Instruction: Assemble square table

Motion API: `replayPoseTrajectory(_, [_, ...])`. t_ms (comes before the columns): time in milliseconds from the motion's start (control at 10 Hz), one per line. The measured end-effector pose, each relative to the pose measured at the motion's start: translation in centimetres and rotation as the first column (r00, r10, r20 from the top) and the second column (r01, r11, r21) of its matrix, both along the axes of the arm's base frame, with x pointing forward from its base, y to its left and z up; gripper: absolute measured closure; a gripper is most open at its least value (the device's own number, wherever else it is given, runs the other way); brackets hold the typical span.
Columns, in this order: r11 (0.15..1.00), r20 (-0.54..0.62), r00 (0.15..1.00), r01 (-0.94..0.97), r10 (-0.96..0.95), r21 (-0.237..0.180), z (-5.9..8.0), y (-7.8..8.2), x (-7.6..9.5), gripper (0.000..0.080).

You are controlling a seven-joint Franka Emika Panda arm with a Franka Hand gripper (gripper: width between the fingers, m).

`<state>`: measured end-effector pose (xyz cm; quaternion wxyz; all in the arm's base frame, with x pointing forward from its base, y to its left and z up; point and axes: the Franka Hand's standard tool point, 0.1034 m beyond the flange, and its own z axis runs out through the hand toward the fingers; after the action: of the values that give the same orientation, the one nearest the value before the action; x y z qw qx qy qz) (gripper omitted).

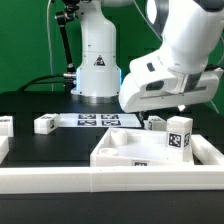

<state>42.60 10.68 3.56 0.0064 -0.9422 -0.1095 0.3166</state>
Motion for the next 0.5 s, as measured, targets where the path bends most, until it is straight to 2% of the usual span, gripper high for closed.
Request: replayPoseTrajectory(500, [0.998, -0.269, 0.963, -0.016, 0.0, -0.057, -0.66, -0.41, -1.21, 0.015])
